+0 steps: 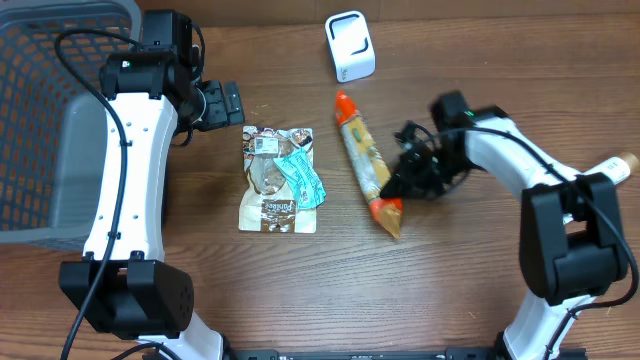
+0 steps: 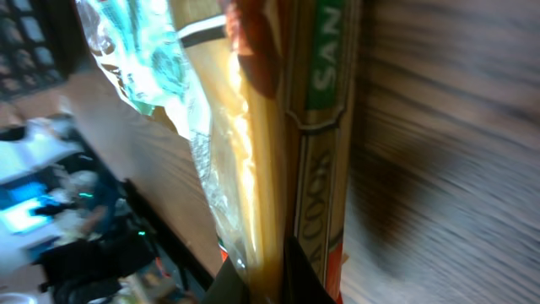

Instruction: Scan the item barcode

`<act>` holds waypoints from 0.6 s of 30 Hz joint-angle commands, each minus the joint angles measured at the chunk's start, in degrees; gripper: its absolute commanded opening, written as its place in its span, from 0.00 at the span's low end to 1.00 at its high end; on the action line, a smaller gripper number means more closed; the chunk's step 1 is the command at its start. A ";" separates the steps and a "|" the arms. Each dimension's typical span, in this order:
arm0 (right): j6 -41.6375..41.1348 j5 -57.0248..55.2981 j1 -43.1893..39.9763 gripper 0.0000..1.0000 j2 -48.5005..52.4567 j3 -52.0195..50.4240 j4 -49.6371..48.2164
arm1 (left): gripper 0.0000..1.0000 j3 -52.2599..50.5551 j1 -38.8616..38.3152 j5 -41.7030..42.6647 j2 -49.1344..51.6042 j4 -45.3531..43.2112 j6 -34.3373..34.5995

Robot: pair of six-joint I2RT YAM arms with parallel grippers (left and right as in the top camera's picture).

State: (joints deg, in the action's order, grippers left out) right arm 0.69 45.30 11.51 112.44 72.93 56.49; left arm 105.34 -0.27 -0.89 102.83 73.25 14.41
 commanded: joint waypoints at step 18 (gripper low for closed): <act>-6.29 -23.41 -18.86 0.61 -2.56 4.20 5.73 | 1.00 -0.31 -0.13 0.31 0.24 -0.04 -1.14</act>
State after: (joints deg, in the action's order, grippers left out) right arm -4.03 29.63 -6.92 112.44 71.29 61.47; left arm 105.34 -0.27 -0.89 102.83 73.28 14.41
